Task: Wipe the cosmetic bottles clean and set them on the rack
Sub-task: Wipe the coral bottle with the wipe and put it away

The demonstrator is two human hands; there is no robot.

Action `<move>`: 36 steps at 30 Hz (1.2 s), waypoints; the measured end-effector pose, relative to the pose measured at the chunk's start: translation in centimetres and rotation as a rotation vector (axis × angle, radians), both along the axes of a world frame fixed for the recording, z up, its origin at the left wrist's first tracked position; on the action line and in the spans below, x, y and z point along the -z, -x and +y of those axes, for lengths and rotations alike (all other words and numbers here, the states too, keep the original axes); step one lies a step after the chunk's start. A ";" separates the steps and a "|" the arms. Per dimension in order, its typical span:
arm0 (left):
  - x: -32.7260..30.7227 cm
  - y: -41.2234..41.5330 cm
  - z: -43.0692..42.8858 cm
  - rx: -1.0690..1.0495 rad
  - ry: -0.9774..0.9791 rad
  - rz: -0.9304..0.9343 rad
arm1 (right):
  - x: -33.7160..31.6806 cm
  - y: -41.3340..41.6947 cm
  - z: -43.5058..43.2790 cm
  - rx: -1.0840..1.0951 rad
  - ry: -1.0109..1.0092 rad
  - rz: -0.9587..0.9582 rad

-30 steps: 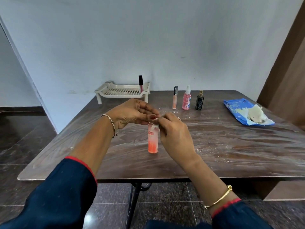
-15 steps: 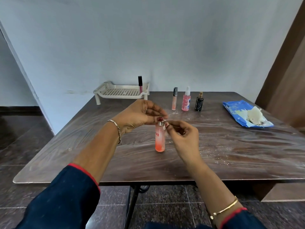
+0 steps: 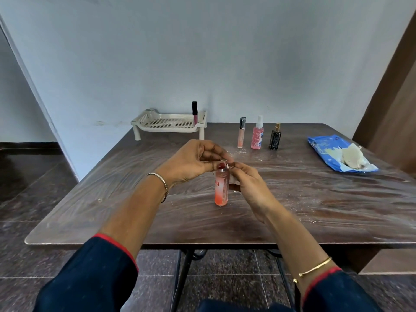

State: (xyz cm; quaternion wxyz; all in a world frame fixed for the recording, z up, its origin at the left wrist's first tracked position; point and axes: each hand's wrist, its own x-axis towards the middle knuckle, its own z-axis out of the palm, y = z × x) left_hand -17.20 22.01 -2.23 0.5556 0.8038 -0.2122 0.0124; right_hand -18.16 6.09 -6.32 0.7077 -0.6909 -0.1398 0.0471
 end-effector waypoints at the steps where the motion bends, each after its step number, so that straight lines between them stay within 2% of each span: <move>1: 0.0 -0.1 -0.1 -0.015 -0.005 -0.006 | 0.3 0.1 0.0 0.019 0.011 -0.034; 7: 0.8 -0.3 0.0 -0.110 0.019 -0.047 | 3.1 1.0 -0.4 0.260 0.174 -0.184; 12: 2.1 -0.8 0.4 -0.234 0.059 -0.071 | 4.5 1.7 -1.3 0.333 0.630 -0.244; 14: 2.2 -0.9 0.5 -0.255 0.087 -0.052 | 4.1 1.6 -1.2 0.332 0.625 -0.267; 20: 2.0 -1.0 0.5 -0.243 0.137 -0.002 | 0.3 0.8 1.0 0.383 0.440 -0.466; 22: 2.0 -1.1 0.6 -0.247 0.146 0.015 | 0.2 0.9 1.5 0.416 0.517 -0.587; 25: 1.9 -1.3 0.3 -0.264 0.153 0.050 | 1.5 1.7 1.3 0.522 0.804 -0.725; 31: 1.9 -1.7 -1.5 -0.327 0.129 0.006 | 3.7 2.7 0.0 0.488 0.936 -0.630; 36: 2.3 -1.8 -2.2 -0.397 0.117 -0.046 | 3.8 2.6 -0.5 0.385 0.913 -0.557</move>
